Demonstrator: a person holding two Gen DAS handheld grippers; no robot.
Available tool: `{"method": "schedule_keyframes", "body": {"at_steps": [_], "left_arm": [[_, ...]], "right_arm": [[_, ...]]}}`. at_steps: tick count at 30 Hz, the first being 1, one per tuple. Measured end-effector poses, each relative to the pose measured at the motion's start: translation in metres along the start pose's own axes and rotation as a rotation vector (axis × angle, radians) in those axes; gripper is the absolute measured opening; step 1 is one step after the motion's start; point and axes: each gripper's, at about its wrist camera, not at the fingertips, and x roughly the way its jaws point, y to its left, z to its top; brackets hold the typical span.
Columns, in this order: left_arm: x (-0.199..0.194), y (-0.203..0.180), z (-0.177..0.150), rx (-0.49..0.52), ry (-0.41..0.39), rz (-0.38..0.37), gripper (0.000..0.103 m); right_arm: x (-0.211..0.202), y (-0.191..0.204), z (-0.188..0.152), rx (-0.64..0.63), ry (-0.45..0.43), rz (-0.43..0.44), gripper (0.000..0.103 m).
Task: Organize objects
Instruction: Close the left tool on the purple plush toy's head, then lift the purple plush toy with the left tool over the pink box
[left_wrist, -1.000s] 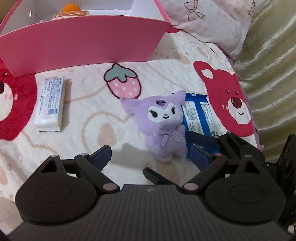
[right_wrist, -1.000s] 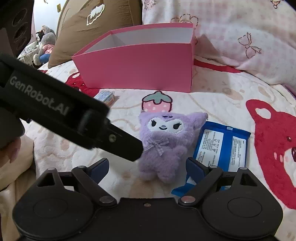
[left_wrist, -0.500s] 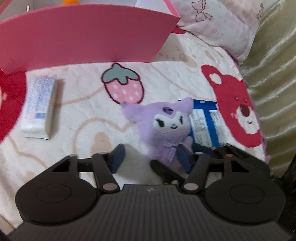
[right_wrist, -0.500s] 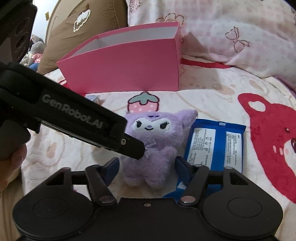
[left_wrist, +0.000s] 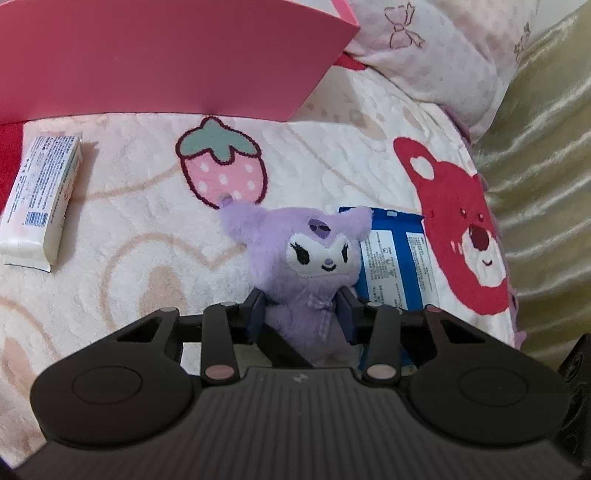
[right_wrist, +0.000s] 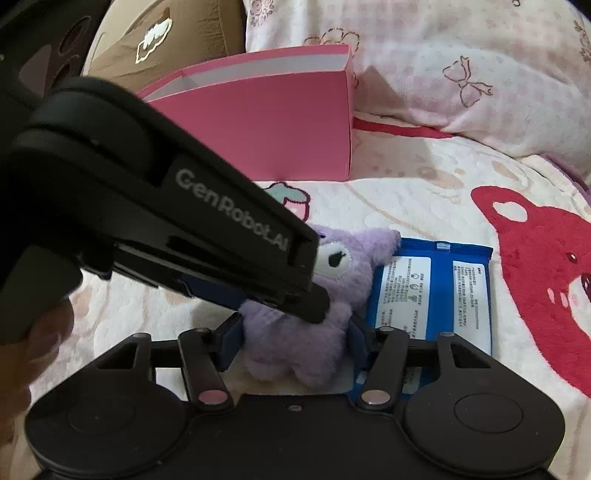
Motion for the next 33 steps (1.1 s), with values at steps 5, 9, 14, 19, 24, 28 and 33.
{"method": "schedule_keyframes", "body": {"at_steps": [5, 9, 14, 19, 24, 28, 33], "left_arm": [[-0.004, 0.003, -0.004, -0.024, -0.017, -0.027, 0.038], [-0.012, 0.002, -0.003, -0.025, -0.027, -0.03, 0.038], [-0.026, 0.007, -0.002, -0.041, -0.013, -0.019, 0.038], [-0.045, 0.018, 0.0, -0.061, 0.022, 0.022, 0.038], [-0.063, 0.04, 0.004, -0.159, 0.032, -0.028, 0.038], [-0.079, 0.042, 0.003, -0.163, 0.021, -0.027, 0.038], [-0.105, 0.043, 0.003, -0.156, -0.004, -0.024, 0.038]], "right_arm": [[-0.003, 0.006, -0.001, -0.014, -0.009, -0.016, 0.058], [-0.008, 0.009, 0.002, -0.014, -0.001, -0.024, 0.057], [-0.014, 0.017, 0.011, 0.001, 0.024, -0.012, 0.057], [-0.019, 0.024, 0.014, 0.077, 0.038, 0.069, 0.057], [-0.026, 0.039, 0.022, 0.07, 0.04, 0.102, 0.057], [-0.033, 0.046, 0.032, 0.073, 0.035, 0.13, 0.056], [-0.047, 0.063, 0.041, 0.035, 0.028, 0.14, 0.056]]}}
